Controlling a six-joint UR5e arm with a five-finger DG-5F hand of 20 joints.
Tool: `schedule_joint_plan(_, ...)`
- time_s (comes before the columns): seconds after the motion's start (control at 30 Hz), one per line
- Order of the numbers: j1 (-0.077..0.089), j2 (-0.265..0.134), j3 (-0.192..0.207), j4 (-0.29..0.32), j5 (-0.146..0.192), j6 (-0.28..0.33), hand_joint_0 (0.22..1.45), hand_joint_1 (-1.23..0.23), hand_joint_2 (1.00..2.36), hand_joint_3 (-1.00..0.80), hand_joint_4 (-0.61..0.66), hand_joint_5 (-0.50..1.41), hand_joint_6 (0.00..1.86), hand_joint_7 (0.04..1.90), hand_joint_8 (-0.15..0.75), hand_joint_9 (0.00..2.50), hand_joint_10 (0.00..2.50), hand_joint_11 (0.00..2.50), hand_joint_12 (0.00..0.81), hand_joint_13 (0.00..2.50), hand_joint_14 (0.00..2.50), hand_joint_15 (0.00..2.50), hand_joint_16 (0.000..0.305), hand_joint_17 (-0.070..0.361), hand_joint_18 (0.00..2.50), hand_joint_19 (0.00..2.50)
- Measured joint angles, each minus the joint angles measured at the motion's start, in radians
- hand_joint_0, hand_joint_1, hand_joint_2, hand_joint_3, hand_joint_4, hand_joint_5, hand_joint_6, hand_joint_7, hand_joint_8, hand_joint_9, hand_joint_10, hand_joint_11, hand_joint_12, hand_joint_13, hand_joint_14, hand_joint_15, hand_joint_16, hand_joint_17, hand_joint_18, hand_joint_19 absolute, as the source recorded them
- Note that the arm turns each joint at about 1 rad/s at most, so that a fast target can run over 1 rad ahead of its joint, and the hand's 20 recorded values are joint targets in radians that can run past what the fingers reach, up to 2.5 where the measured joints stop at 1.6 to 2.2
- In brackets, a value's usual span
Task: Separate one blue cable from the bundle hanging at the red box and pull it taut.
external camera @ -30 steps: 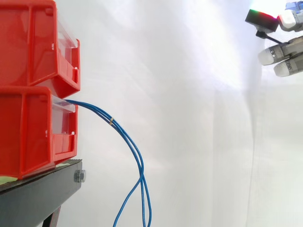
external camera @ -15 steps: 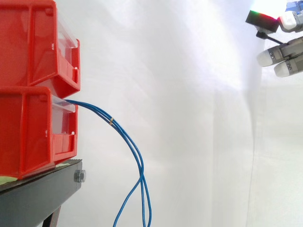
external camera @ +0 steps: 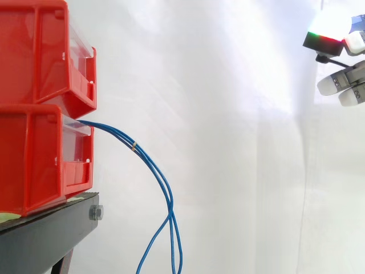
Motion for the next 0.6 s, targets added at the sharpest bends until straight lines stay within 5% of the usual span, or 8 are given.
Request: schedule_joint_plan(0.6, 0.032, -0.023, 0.000, 0.036, 0.098, -0.030, 0.53, -0.60, 1.00, -0.50, 0.19, -0.21, 0.50, 0.83, 0.248, 0.41, 0.01, 0.24, 0.328, 0.20, 0.00, 0.06, 0.044, 0.100, 0.07, 0.06)
